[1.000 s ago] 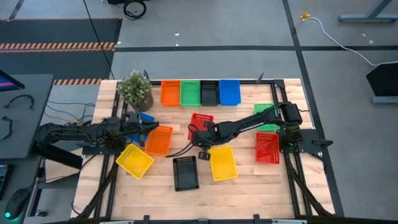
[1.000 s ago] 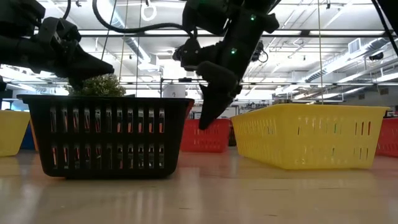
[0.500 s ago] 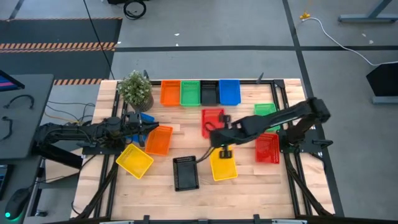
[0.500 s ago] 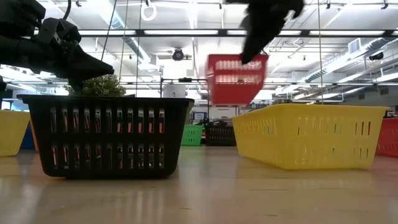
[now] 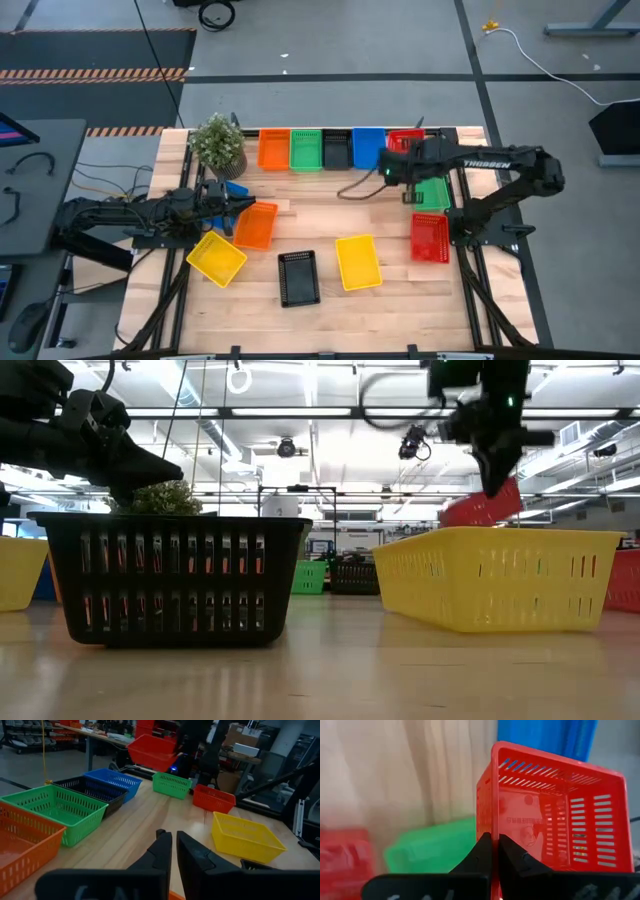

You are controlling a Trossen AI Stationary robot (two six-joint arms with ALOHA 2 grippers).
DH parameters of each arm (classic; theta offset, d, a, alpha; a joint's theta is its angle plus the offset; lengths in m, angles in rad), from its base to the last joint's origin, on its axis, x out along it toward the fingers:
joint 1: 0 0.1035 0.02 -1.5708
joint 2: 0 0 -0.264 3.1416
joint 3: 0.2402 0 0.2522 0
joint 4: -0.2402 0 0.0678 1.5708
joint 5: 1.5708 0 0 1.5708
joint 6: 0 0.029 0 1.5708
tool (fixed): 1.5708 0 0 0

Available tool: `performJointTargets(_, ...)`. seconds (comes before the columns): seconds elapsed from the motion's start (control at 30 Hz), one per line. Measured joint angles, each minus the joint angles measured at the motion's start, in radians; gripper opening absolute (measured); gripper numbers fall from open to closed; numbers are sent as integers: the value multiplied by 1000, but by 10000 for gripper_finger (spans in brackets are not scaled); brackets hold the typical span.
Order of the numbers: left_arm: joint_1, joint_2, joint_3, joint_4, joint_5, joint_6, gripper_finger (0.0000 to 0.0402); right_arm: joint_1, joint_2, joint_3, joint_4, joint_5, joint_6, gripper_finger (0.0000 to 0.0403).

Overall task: Stack baskets by color
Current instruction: Prepare the bins on the table

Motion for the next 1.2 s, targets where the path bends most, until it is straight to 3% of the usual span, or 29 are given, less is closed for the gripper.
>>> performJointTargets(0.3, 0, 0, 0, 1, 0, 0, 36, -342, 18, -65, 274, -127, -400, 11)
performJointTargets(0.53, 0, 0, 0, 2, 0, 0, 28, -510, 115, -65, 265, -202, -512, 11)
performJointTargets(0.9, 0, 0, 0, 2, 0, -20, 34, -575, 241, -65, 321, -310, -580, 11)
performJointTargets(1.2, 0, 0, 0, 2, 0, -20, 26, -574, 281, -65, 333, -315, -611, 22)
